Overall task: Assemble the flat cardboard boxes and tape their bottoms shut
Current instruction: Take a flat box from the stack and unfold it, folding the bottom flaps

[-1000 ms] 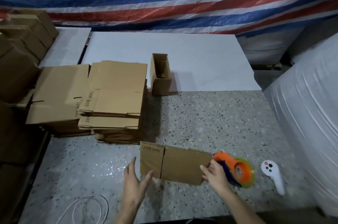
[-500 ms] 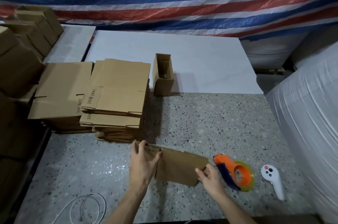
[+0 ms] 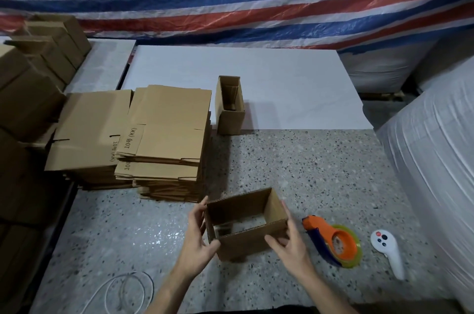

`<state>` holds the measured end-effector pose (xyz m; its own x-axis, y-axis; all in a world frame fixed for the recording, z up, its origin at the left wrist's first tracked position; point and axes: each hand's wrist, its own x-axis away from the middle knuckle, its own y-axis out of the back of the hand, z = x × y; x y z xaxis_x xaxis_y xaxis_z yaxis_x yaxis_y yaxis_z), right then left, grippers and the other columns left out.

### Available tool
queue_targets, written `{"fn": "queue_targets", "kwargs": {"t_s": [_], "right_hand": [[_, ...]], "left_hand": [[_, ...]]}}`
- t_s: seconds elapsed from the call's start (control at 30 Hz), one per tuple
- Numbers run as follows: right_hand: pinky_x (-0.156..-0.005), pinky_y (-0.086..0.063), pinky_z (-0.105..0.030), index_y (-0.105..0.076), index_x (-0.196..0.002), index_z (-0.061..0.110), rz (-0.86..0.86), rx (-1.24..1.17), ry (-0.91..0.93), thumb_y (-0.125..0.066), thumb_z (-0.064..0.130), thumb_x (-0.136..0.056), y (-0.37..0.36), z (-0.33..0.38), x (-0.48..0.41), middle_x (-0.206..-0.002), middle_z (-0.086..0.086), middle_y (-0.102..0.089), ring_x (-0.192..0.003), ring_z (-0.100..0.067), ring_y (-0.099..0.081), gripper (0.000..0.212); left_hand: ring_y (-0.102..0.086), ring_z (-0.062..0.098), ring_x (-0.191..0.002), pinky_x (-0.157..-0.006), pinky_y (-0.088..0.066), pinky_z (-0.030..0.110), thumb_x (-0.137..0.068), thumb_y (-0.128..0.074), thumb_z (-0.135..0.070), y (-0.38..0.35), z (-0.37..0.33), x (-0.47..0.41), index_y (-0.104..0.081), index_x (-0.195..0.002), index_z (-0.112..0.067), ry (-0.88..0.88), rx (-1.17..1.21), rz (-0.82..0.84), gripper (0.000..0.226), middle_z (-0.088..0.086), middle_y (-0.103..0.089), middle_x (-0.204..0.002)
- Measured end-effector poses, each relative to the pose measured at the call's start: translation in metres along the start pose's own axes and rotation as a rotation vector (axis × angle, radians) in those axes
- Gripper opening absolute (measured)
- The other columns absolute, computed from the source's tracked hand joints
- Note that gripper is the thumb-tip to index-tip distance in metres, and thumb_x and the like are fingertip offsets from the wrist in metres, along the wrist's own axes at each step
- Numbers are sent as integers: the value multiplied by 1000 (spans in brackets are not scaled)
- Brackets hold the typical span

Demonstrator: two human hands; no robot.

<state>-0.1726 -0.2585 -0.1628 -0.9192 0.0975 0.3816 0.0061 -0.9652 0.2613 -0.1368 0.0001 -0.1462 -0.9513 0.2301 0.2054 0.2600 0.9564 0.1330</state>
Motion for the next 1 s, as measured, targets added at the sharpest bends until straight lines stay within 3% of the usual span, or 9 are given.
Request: {"fn": "queue_targets", "kwargs": {"t_s": [0.13, 0.2, 0.3, 0.37, 0.47, 0.57, 0.7, 0.83, 1.0], "right_hand": [[-110, -39, -37, -21, -139, 61, 101, -132, -143, -66, 47, -88, 0, 4, 10, -154, 14, -26, -134, -11, -40, 69], [-106, -43, -51, -41, -133, 60, 67, -393, -238, -55, 62, -88, 2, 15, 10, -152, 17, -29, -137, -18, -36, 47], [-95, -48, -68, -58, -123, 42, -20, -555, -348, -52, 53, -91, 7, 28, 5, -147, 5, -42, -135, -27, -40, 34], [-91, -50, -69, -57, -123, 36, -16, -576, -411, -60, 41, -92, 10, 31, 3, -144, 0, -42, -133, -31, -41, 32], [-92, -48, -70, -54, -129, 38, 80, -662, -509, -69, 36, -85, 15, 28, 2, -145, -3, -44, -132, -37, -44, 47], [-92, -52, -66, -42, -141, 37, 201, -406, -555, -85, 33, -72, 14, 18, 1, -139, -4, -50, -117, -31, -55, 82], [-88, -57, -56, -32, -149, 35, 178, -188, -614, -95, 29, -61, 0, 10, -11, -112, 9, -57, -101, -17, -58, 108], [-97, -50, -43, -30, -151, 25, 216, -40, -618, -96, 35, -58, 5, 11, -27, -128, 1, -61, -110, -19, -57, 115], [-103, -44, -37, -38, -151, 19, 110, 17, -493, -90, 61, -45, 0, 18, -22, -141, -4, -57, -118, -19, -55, 125]], "left_hand": [[-33, 2, -144, -112, -36, 32, -64, -74, -46, 0, 5, 6, -23, -146, -35, 69, 96, 20, 97, -19, -29, -159], [-33, 3, -144, -109, -38, 31, -63, -70, -29, 3, 6, 5, -25, -145, -45, 126, 156, 25, 95, -24, -32, -156], [-30, 1, -144, -113, -36, 36, -57, -58, -8, 2, 5, 2, -33, -141, -55, 173, 187, 43, 99, -27, -34, -153], [-36, 12, -142, -112, -38, 46, -58, -63, -21, -1, 2, -2, -40, -140, -58, 247, 293, 43, 93, -22, -36, -154], [-38, 22, -143, -117, -29, 56, -62, -69, -47, 0, 0, -4, -50, -135, -58, 385, 521, 27, 77, -17, -45, -153], [-33, 18, -146, -119, -25, 58, -67, -77, -61, 3, 6, 5, -42, -142, -58, 432, 481, 77, 82, -18, -37, -156], [-33, 13, -145, -120, -25, 53, -73, -80, -59, 3, 16, 12, -34, -151, -45, 523, 489, 51, 91, -15, -35, -158], [-43, 21, -140, -119, -29, 50, -86, -62, -53, 2, 22, 12, -43, -149, -27, 694, 503, 87, 71, 0, -54, -147], [-72, 22, -93, -68, -57, 28, -72, -90, -20, -12, 21, -9, -48, -122, -7, 730, 179, 5, 67, 13, -71, -112]]}}
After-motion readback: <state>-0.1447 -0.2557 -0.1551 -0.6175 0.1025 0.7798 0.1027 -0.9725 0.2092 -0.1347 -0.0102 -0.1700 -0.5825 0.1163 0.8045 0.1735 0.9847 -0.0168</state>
